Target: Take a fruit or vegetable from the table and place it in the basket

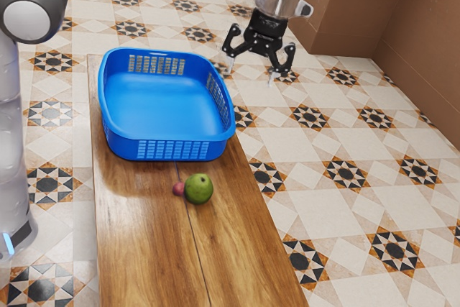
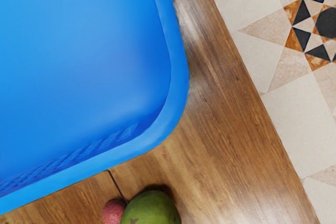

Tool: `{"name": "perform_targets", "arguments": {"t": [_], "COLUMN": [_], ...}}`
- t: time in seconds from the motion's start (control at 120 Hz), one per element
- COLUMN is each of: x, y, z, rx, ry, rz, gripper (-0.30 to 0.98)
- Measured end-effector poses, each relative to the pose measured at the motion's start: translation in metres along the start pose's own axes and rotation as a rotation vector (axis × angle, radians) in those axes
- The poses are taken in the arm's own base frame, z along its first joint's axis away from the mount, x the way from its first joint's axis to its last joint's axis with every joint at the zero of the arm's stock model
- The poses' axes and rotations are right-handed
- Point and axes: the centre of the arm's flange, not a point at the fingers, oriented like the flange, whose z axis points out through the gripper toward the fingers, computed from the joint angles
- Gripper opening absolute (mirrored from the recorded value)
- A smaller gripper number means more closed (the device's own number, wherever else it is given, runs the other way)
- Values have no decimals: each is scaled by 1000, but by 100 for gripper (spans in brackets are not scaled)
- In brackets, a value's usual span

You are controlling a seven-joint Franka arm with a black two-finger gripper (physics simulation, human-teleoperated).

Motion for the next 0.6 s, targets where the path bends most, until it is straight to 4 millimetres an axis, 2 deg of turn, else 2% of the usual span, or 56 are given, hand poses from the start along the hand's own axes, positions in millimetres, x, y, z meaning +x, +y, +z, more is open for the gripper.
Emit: {"name": "perform_targets", "arguments": {"t": [0.158, 0.317, 0.433, 0.508, 0.6], "x": [1, -2, -2, 2, -8], "y": [13, 14, 18, 30, 35], "z": [-11, -22, -30, -24, -19], "rx": [-120, -174, -187, -169, -145], "ry": [33, 73, 133, 157, 166], "rz": [-259, -342, -182, -14, 197], "gripper": [69, 69, 69, 69, 69]}}
